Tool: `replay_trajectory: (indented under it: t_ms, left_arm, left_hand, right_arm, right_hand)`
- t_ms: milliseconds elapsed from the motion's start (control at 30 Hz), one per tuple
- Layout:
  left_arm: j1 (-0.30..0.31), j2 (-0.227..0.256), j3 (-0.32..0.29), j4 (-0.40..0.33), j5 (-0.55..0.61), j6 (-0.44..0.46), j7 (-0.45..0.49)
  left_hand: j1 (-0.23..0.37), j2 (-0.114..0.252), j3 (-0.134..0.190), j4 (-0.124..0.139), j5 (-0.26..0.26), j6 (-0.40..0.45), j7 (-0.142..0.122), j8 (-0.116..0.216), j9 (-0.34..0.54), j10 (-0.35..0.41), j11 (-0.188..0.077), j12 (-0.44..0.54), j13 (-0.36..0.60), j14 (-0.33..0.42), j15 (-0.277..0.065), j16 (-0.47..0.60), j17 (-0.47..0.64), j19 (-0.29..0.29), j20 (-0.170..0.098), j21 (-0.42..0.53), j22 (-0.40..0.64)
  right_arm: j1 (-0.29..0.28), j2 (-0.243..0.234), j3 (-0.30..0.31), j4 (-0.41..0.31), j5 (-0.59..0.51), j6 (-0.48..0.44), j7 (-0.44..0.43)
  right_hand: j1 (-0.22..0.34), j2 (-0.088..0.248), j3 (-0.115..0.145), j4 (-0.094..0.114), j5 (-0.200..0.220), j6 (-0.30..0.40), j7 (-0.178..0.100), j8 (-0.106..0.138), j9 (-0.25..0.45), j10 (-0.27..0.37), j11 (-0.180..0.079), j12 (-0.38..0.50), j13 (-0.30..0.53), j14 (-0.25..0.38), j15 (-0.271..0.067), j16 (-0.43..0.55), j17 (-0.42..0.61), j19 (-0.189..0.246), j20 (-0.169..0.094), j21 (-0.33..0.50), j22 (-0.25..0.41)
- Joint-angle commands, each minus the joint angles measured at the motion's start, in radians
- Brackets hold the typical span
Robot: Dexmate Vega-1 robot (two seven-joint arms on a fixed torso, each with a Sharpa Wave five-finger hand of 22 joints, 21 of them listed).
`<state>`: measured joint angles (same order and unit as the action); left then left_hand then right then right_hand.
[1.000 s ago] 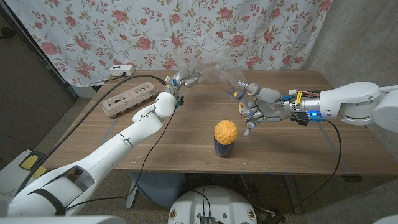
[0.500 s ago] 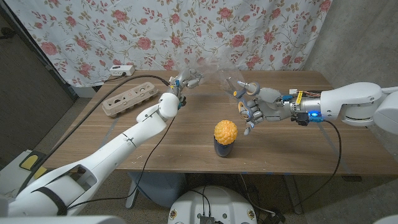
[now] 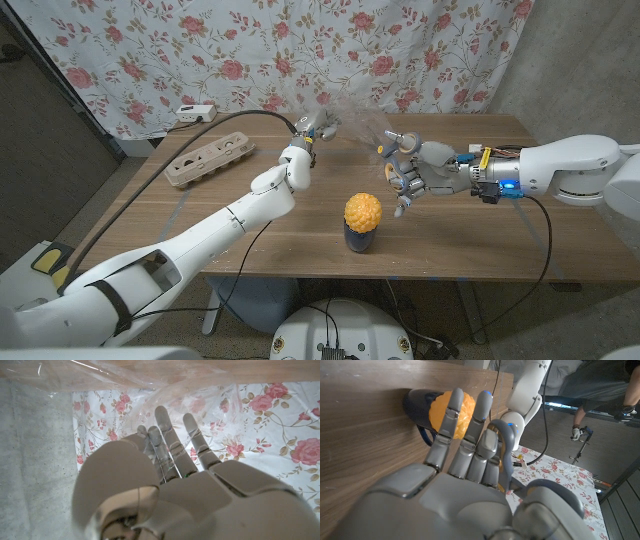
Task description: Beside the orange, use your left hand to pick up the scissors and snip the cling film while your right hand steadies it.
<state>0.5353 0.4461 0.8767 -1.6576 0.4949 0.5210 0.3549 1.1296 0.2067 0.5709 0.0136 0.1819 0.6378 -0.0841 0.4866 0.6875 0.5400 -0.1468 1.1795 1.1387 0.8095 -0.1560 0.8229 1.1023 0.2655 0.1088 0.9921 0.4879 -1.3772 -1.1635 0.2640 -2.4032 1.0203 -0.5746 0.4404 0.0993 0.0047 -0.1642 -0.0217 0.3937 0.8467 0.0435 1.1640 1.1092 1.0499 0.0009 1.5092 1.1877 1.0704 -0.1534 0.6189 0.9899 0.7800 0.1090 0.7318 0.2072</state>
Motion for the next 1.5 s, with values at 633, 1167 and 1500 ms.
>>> replay_trajectory:
  t_ms: [633, 1167, 1500]
  left_arm:
    - [-0.082, -0.053, 0.166, 0.069, 0.261, 0.116, -0.092]
    - [-0.038, -0.014, 0.127, 0.012, 0.281, 0.107, -0.104]
    - [-0.033, -0.008, 0.124, -0.003, 0.301, 0.103, -0.134]
  left_hand:
    - [-0.022, -0.001, -0.003, -0.009, 0.01, 0.05, -0.01, 0.016, 0.021, 0.018, -0.006, -0.009, 0.014, -0.041, 0.002, 0.046, 0.031, -0.034, -0.003, 0.033, -0.03]
    - [-0.027, 0.0, -0.003, -0.012, 0.01, 0.054, -0.009, 0.01, 0.017, 0.024, -0.004, -0.019, 0.013, -0.044, 0.001, 0.059, 0.022, -0.042, -0.004, 0.048, -0.051]
    - [-0.026, 0.005, 0.01, -0.01, 0.009, 0.023, -0.004, -0.001, 0.031, -0.001, 0.008, -0.027, 0.028, -0.072, 0.01, 0.073, 0.033, -0.061, 0.007, 0.065, -0.068]
  right_arm:
    - [-0.06, 0.055, 0.077, -0.092, -0.214, -0.038, -0.096]
    - [-0.002, 0.026, 0.007, -0.107, -0.178, -0.108, -0.167]
    - [0.009, 0.001, -0.003, -0.127, -0.201, -0.133, -0.202]
  right_hand:
    - [0.012, -0.003, -0.166, 0.159, -0.002, 0.044, 0.041, 0.165, 0.017, 0.005, 0.005, -0.004, 0.0, 0.005, -0.008, 0.006, 0.0, 0.006, -0.002, -0.005, 0.0]
    - [0.012, -0.005, -0.166, 0.161, -0.003, 0.038, 0.043, 0.157, 0.01, 0.0, 0.005, -0.012, -0.005, 0.003, -0.009, 0.005, -0.003, 0.008, -0.001, -0.008, -0.002]
    - [0.009, -0.009, -0.168, 0.162, -0.003, 0.033, 0.043, 0.161, 0.02, -0.005, 0.004, -0.022, -0.013, 0.002, -0.008, 0.006, 0.0, 0.01, 0.0, -0.01, -0.003]
